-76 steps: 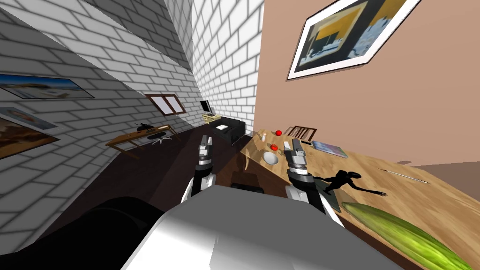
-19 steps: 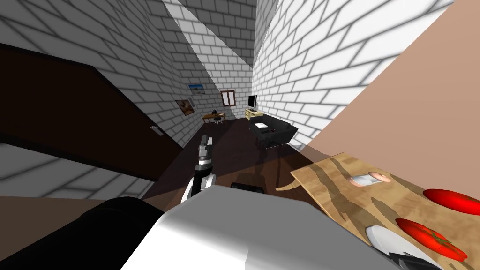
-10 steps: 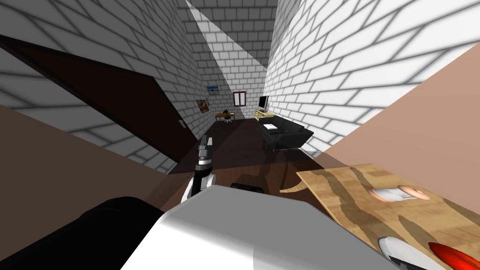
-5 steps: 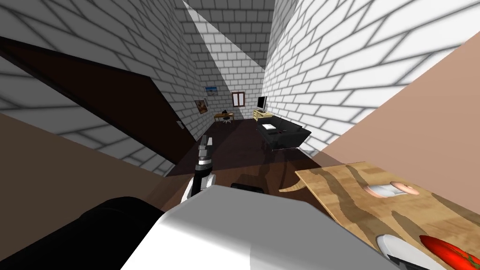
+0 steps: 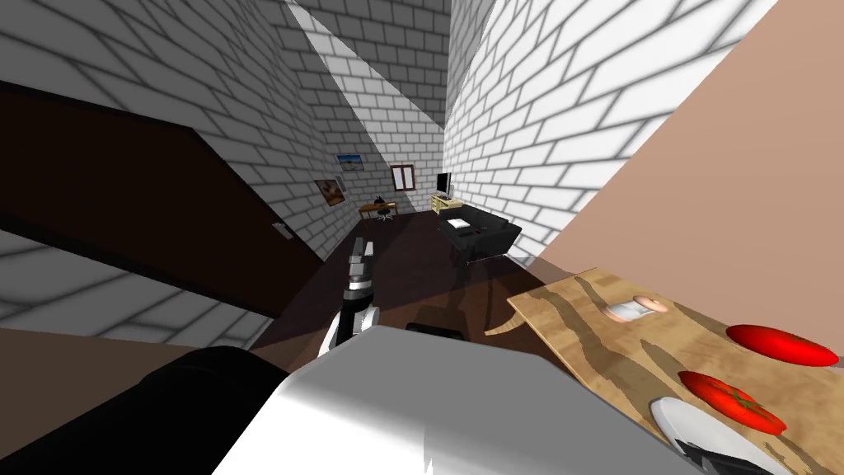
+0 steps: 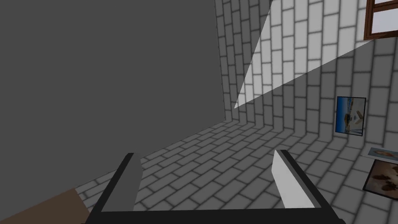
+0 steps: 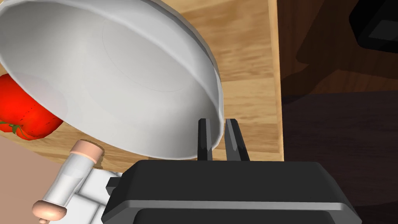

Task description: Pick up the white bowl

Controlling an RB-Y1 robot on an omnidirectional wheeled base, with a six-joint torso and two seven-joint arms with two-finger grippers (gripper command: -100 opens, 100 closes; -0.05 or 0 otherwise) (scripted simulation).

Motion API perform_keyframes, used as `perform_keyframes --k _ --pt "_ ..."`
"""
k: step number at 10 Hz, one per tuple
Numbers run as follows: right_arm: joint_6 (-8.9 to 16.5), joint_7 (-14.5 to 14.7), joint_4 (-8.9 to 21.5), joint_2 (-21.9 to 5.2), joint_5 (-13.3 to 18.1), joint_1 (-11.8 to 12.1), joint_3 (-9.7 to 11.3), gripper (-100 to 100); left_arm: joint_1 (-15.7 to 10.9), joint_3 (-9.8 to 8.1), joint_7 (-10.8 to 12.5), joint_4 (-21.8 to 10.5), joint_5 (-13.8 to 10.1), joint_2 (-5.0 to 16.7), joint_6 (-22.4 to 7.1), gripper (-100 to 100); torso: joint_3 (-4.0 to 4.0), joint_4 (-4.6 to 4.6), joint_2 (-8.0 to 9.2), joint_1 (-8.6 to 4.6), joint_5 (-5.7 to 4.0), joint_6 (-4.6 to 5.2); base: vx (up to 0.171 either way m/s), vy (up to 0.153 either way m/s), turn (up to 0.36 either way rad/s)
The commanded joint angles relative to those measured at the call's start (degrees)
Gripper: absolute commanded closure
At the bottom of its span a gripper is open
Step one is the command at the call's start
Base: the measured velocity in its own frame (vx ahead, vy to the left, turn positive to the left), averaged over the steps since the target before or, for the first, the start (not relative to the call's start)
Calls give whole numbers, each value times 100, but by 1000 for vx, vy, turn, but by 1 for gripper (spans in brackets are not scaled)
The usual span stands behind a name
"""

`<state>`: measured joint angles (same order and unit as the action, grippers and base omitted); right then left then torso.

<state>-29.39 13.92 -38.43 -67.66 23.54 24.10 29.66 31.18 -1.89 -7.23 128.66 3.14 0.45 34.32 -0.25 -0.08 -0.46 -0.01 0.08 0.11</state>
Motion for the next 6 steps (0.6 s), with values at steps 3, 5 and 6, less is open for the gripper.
perform_keyframes --k 3,5,6 --pt "-201 399 -139 -114 60 42 -111 100 0 0 0 0 0 0 0 0 1 0 2 1 3 1 144 15 -236" --pt "-210 431 -172 -128 62 62 -126 100 0 0 0 0 0 0 0 0 2 1 4 -5 5 -1 99 2 -148" --pt "-216 449 -180 -133 64 69 -128 0 -2 0 0 0 0 0 0 0 13 6 24 -6 3 -9 10 2 11"
